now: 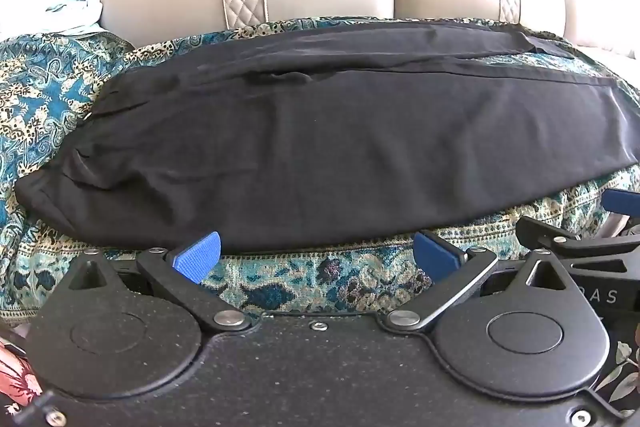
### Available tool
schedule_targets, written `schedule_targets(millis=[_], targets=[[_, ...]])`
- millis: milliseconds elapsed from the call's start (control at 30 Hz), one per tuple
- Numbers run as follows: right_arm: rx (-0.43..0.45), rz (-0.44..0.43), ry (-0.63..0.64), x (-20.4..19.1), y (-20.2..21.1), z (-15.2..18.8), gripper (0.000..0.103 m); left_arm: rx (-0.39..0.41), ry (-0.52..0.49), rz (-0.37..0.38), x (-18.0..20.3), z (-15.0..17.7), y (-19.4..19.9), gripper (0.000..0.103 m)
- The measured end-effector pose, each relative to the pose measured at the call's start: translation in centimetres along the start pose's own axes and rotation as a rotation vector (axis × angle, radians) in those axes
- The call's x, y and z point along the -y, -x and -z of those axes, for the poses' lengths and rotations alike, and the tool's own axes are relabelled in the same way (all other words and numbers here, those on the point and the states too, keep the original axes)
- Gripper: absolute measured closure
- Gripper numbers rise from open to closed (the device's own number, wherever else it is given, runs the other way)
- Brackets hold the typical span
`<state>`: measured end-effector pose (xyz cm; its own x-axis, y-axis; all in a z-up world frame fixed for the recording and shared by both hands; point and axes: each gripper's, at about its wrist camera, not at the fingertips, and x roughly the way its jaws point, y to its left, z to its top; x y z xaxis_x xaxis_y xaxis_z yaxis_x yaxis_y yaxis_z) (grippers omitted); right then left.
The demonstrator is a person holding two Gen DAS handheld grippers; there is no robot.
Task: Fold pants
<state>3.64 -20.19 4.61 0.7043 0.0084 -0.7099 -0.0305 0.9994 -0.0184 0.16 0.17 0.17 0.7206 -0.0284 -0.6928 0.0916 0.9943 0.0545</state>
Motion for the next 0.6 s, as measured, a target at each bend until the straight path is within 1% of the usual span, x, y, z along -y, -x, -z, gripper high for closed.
schedule_targets(millis=[200, 600], targets=[[0.008, 0.006, 0.028, -0.63, 0.17, 0.07, 0.000, 0.001, 0.008, -0.001, -0.05, -0.07, 0.06, 0.000], [0.004, 0.007, 0.015, -0.63, 0.25, -0.16, 0.000, -0.002, 0.021, -0.001, -0.19, -0.02, 0.00, 0.000]])
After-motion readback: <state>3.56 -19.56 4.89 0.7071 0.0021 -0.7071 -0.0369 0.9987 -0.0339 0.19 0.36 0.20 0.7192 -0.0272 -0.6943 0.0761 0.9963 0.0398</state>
